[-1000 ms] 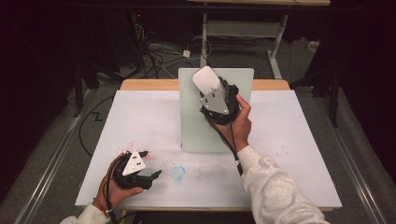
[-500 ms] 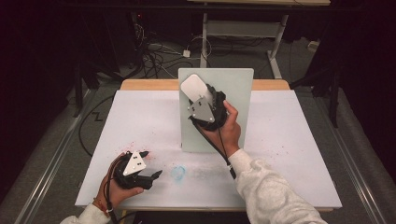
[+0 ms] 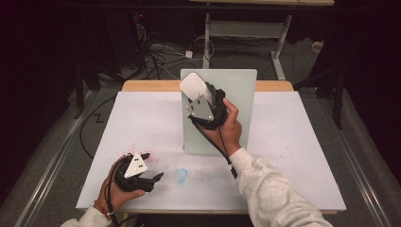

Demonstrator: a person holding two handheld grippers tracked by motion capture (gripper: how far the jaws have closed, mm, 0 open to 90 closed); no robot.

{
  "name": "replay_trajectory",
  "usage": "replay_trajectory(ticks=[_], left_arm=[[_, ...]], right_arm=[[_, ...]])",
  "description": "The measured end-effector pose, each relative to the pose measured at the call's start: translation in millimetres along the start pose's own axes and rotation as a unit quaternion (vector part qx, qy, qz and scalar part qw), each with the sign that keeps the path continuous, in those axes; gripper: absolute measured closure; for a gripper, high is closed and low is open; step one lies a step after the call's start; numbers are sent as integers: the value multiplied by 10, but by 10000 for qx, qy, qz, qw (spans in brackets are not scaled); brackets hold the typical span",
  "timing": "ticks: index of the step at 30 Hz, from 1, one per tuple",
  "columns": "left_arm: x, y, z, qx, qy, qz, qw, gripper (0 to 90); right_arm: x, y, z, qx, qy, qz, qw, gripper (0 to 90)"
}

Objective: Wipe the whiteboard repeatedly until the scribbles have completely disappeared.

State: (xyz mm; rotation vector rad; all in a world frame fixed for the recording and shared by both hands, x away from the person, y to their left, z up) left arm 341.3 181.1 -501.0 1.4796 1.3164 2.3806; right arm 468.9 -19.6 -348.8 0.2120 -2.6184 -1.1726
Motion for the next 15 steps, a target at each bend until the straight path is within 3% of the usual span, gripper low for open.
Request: replay_trajectory(ticks=[7,15], left_arm=[[16,-22,18,44,-7,-31,10000,183],[25,-21,20,48,27,-29,10000,183]], right_arm=[[0,37,-137,-166,-68,14,9998,309],[102,-249,-343,-377,-198,97,9990,308]])
Point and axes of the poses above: each handheld gripper's, and its own axes: x roughly backward along the jaws, y roughly out of its top, z roughly to its left, the point moved 6 cm from there along -x, roughly forward along the jaws, and after that the axes turned 6 degrees about z, right-handed, at the moved point
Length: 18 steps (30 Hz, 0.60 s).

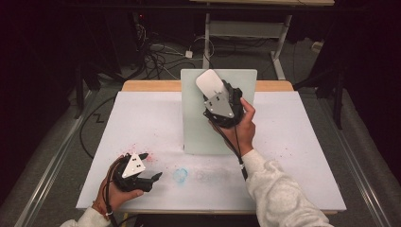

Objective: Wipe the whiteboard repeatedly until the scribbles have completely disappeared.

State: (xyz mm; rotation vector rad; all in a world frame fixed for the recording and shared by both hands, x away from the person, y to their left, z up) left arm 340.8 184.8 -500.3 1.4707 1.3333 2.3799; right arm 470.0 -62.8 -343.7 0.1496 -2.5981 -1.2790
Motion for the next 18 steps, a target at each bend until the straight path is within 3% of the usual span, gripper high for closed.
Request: replay_trajectory(ticks=[9,18], left_arm=[[-28,-19,19,26,-49,12,10000,184],[-17,-34,26,47,-53,0,10000,184]], right_arm=[[84,-251,-216,-239,-126,84,9996,308],[112,-339,-218,-276,-220,121,9993,308]])
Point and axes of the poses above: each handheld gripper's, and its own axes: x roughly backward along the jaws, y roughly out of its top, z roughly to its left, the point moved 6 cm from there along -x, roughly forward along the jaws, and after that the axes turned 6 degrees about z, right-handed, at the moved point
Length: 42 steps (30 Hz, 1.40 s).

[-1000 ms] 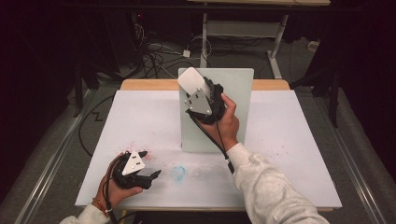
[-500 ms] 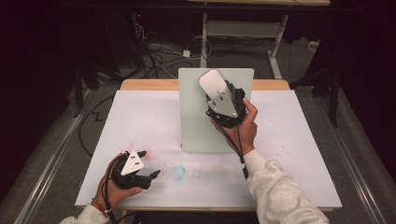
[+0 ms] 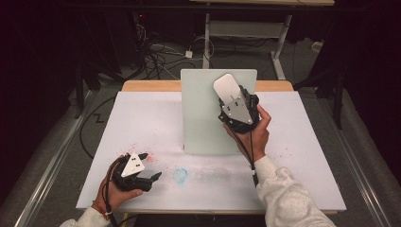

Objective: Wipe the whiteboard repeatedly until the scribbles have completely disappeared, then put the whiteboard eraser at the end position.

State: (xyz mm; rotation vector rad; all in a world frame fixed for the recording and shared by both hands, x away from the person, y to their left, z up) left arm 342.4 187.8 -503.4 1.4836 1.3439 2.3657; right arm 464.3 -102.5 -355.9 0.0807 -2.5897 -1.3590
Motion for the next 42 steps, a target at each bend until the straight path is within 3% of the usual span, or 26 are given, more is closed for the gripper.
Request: replay_trajectory(ticks=[5,12,18,19,21,27,30,35,42], left_arm=[[14,6,5,23,25,-19,10000,184],[25,-7,5,27,34,-16,10000,185],[34,-11,4,6,37,-21,10000,185],[36,-13,4,-12,48,-13,10000,185],[39,-18,0,-22,48,-4,10000,185],[50,-25,9,6,42,-35,10000,185],[47,-32,12,15,45,-13,10000,185],[42,-20,9,-7,62,-5,10000,185],[29,-15,15,18,77,7,10000,185]], right_arm=[[-13,48,129,140,73,-4,9999,308],[-57,177,524,538,279,-74,9981,308],[-117,381,756,900,435,-155,9949,308],[-130,421,758,979,458,-159,9940,308],[-150,503,738,811,521,-212,9951,308],[-182,637,644,662,455,-230,9965,308],[-170,596,634,595,447,-209,9970,308],[-112,444,642,644,723,-125,9952,309],[153,176,461,628,1090,-286,9916,309]])
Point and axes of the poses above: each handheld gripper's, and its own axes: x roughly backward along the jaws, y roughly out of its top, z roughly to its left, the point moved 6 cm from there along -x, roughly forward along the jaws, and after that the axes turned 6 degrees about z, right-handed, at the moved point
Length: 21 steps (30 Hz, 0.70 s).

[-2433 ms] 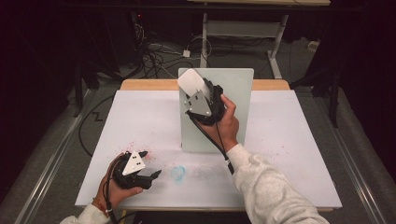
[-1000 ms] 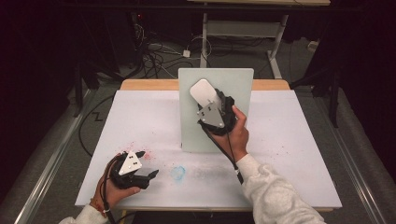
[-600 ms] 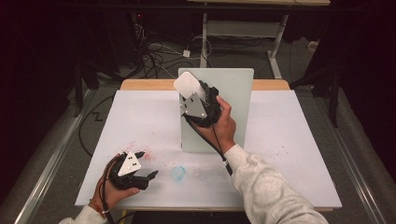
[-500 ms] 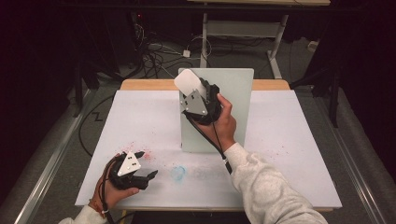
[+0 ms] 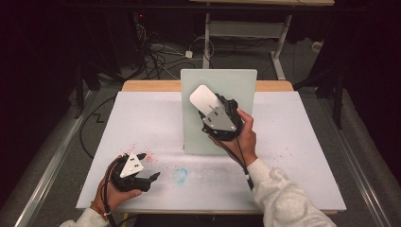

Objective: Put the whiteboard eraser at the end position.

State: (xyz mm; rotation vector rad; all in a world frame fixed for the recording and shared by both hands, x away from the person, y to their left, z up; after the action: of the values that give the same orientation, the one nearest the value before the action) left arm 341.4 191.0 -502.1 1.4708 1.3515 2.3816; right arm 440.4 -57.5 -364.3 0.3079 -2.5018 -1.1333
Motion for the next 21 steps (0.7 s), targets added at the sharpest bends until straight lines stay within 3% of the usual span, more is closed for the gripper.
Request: replay_trajectory(ticks=[9,15,21], left_arm=[[-5,26,-19,-33,40,27,10000,185],[-17,63,-41,-124,59,37,9999,185],[3,61,-44,-136,91,30,9999,184]], right_arm=[[380,-284,29,99,477,-71,9988,308],[497,-463,48,91,707,64,9974,309],[563,-638,122,185,1138,212,9931,309]])
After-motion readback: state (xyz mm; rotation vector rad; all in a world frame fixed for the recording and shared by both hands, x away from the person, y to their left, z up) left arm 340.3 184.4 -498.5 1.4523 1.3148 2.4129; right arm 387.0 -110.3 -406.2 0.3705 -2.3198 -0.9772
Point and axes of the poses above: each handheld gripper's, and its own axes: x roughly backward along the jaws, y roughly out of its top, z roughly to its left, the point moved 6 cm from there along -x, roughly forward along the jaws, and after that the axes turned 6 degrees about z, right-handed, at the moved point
